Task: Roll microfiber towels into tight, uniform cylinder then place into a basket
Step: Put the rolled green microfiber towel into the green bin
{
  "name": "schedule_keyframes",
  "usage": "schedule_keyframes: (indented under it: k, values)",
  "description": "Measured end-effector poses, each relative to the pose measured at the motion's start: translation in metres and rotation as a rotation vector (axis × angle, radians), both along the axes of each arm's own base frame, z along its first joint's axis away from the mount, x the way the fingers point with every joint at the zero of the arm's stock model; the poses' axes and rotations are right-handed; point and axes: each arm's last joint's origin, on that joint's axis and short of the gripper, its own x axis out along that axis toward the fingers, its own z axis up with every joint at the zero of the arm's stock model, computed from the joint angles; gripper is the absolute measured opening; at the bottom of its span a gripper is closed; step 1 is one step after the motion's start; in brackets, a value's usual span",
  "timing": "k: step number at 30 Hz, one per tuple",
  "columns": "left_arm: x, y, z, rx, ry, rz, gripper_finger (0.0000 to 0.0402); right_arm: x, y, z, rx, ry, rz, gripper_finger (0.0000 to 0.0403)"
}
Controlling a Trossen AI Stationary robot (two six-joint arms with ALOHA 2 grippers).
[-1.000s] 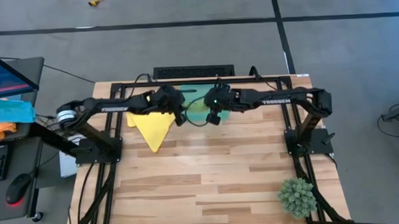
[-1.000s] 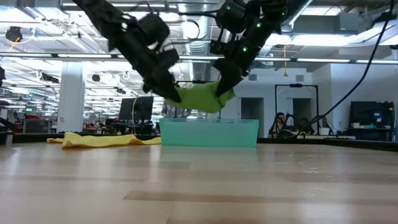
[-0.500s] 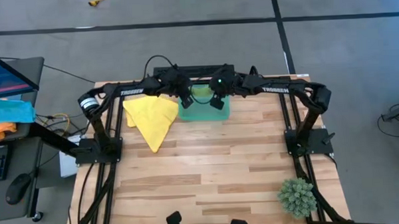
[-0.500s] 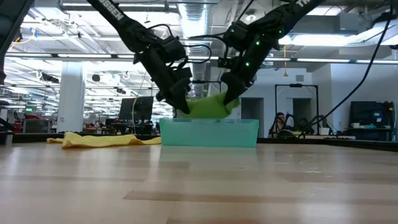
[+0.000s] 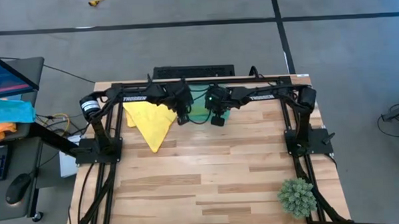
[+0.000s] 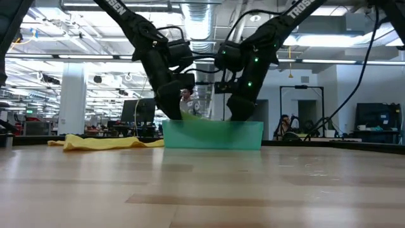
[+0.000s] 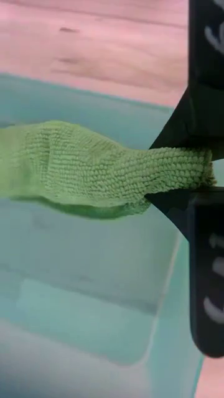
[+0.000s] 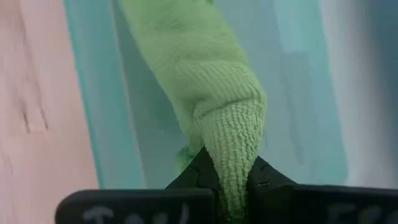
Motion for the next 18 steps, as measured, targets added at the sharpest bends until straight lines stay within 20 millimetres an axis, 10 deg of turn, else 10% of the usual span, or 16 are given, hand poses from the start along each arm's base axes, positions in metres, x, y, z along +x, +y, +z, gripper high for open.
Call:
schedule_keyframes:
  k: [18]
  values:
    - [0.002,-0.013,-0.001,-0.031,0.022,-0.111,0.0026,-0.005,0.013,0.001,0.038,0.072,0.008,0.0034]
